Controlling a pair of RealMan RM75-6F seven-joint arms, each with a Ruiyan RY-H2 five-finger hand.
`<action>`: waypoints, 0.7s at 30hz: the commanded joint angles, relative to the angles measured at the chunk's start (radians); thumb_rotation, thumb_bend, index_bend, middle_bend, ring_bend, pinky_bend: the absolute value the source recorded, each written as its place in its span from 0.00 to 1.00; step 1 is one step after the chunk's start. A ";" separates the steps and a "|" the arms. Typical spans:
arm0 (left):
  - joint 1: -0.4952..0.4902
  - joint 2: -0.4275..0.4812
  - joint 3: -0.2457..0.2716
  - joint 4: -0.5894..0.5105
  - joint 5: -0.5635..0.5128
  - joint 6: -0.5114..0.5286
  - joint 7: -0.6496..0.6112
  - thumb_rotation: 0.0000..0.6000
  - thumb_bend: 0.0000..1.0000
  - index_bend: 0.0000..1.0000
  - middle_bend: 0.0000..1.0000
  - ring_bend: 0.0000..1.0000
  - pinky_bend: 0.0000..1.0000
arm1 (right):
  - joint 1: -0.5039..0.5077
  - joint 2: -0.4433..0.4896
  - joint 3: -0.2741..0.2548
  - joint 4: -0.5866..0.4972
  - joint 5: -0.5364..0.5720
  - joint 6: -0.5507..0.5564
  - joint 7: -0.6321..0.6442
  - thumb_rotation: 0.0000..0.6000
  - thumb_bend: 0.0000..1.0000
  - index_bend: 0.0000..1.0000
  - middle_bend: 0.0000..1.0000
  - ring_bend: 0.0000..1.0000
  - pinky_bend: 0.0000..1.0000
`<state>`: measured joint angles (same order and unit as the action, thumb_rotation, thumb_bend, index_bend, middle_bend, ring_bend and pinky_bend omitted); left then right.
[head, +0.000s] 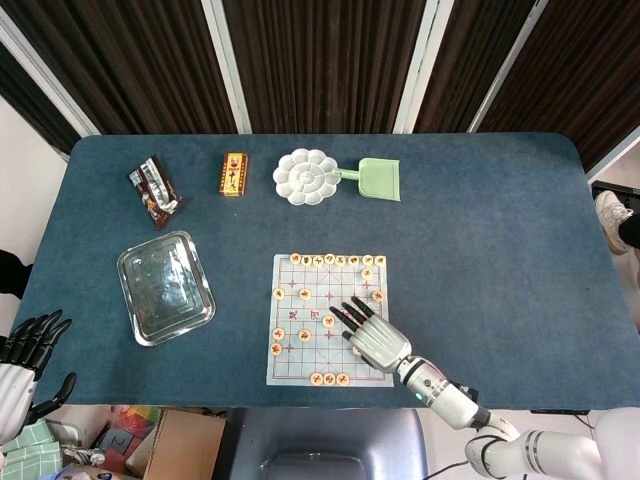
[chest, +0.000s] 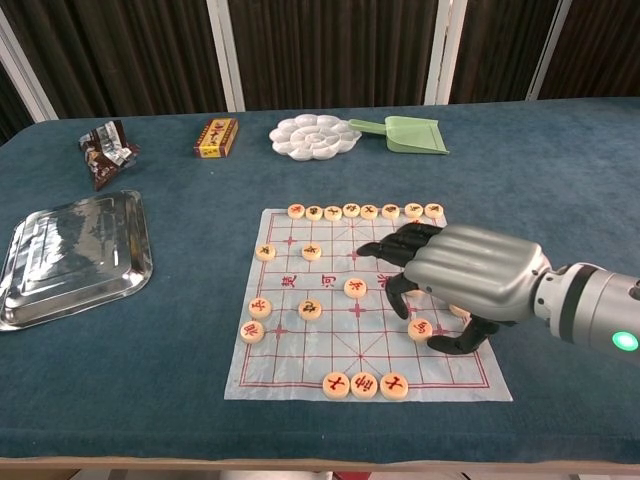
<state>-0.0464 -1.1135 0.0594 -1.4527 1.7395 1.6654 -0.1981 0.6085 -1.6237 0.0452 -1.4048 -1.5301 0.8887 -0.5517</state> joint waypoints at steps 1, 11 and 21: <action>0.000 -0.001 0.000 0.000 0.001 -0.001 0.003 1.00 0.42 0.00 0.00 0.00 0.08 | 0.003 -0.001 -0.003 0.001 0.008 -0.001 -0.006 1.00 0.43 0.57 0.01 0.00 0.00; 0.000 0.000 -0.001 0.000 0.000 0.000 0.001 1.00 0.42 0.00 0.00 0.00 0.08 | 0.012 -0.003 -0.016 0.000 0.023 0.010 -0.007 1.00 0.44 0.60 0.03 0.00 0.00; 0.000 -0.001 -0.001 0.001 0.000 -0.001 0.001 1.00 0.42 0.00 0.00 0.00 0.08 | 0.017 0.000 -0.023 -0.005 0.028 0.026 0.006 1.00 0.44 0.64 0.05 0.00 0.00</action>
<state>-0.0462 -1.1143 0.0588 -1.4520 1.7396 1.6645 -0.1966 0.6252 -1.6247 0.0228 -1.4089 -1.5022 0.9138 -0.5471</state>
